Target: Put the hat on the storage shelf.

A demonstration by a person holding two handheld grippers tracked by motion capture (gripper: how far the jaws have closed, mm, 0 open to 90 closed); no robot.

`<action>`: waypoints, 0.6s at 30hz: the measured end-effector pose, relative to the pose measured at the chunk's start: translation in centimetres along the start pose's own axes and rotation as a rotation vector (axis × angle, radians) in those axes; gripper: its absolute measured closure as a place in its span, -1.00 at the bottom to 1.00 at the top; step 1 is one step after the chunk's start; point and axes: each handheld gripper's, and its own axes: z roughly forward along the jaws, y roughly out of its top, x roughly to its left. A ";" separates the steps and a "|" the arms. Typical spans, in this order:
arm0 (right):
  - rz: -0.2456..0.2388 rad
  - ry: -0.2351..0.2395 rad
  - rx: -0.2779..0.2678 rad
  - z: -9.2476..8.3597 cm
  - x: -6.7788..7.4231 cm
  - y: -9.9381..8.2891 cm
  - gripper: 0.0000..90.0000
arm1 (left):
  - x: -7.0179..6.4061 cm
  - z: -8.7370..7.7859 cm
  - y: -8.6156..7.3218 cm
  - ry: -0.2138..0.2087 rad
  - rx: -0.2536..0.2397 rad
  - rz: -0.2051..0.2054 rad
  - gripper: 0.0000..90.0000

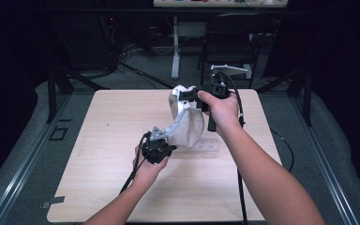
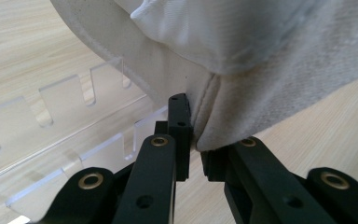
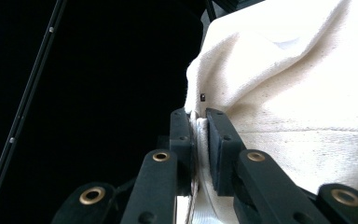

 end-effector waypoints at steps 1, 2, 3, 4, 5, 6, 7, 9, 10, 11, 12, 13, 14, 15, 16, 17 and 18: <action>0.001 -0.002 0.002 0.0 -0.1 0.0 0.81 | -0.1 0.1 0.0 0.004 0.012 0.009 0.88; -0.003 -0.009 0.001 0.0 -0.2 0.0 0.81 | -0.1 0.2 -0.1 0.005 0.020 0.013 0.88; -0.003 -0.013 -0.001 0.1 -0.2 -0.1 0.81 | -0.2 0.3 -0.1 0.011 0.031 0.018 0.89; -0.007 -0.017 0.004 0.1 -0.2 -0.1 0.81 | -0.2 0.3 -0.1 0.016 0.036 0.027 0.89; -0.009 -0.021 0.007 0.1 -0.3 -0.1 0.81 | -0.2 0.3 -0.1 0.019 0.040 0.028 0.89; -0.012 -0.023 0.009 0.2 -0.4 -0.2 0.81 | -0.2 0.3 -0.1 0.017 0.047 0.023 0.89; -0.012 -0.024 0.007 0.2 -0.4 -0.2 0.81 | -0.1 0.5 -0.1 0.021 0.056 0.022 0.89; -0.017 -0.053 0.015 0.3 -0.9 -0.4 0.81 | -0.1 1.1 -0.3 0.020 0.095 0.024 0.89; -0.017 -0.053 0.015 0.3 -0.9 -0.4 0.81 | -0.1 1.1 -0.3 0.020 0.095 0.024 0.89; -0.016 -0.053 0.018 0.4 -1.1 -0.5 0.81 | -0.1 1.1 -0.3 0.021 0.097 0.022 0.89; -0.010 -0.045 0.015 0.4 -1.3 -0.5 0.81 | -0.1 1.1 -0.3 0.018 0.094 0.026 0.89; -0.004 -0.043 0.011 0.2 -1.5 -0.5 0.81 | -0.1 1.1 -0.3 0.019 0.091 0.031 0.88; -0.004 -0.043 0.011 0.2 -1.5 -0.5 0.81 | -0.1 1.1 -0.4 0.023 0.081 0.025 0.88; -0.003 -0.046 0.010 0.2 -1.6 -0.4 0.81 | 0.0 1.1 -0.5 0.020 0.076 0.016 0.87; -0.002 -0.046 0.009 0.1 -1.7 -0.4 0.81 | 0.0 1.1 -0.5 0.019 0.073 0.013 0.86; 0.000 -0.047 0.008 0.0 -1.7 -0.4 0.81 | 0.0 1.1 -0.5 0.023 0.070 0.013 0.85; 0.000 -0.046 0.006 0.0 -1.7 -0.4 0.81 | -0.1 1.1 -0.5 0.023 0.067 0.010 0.82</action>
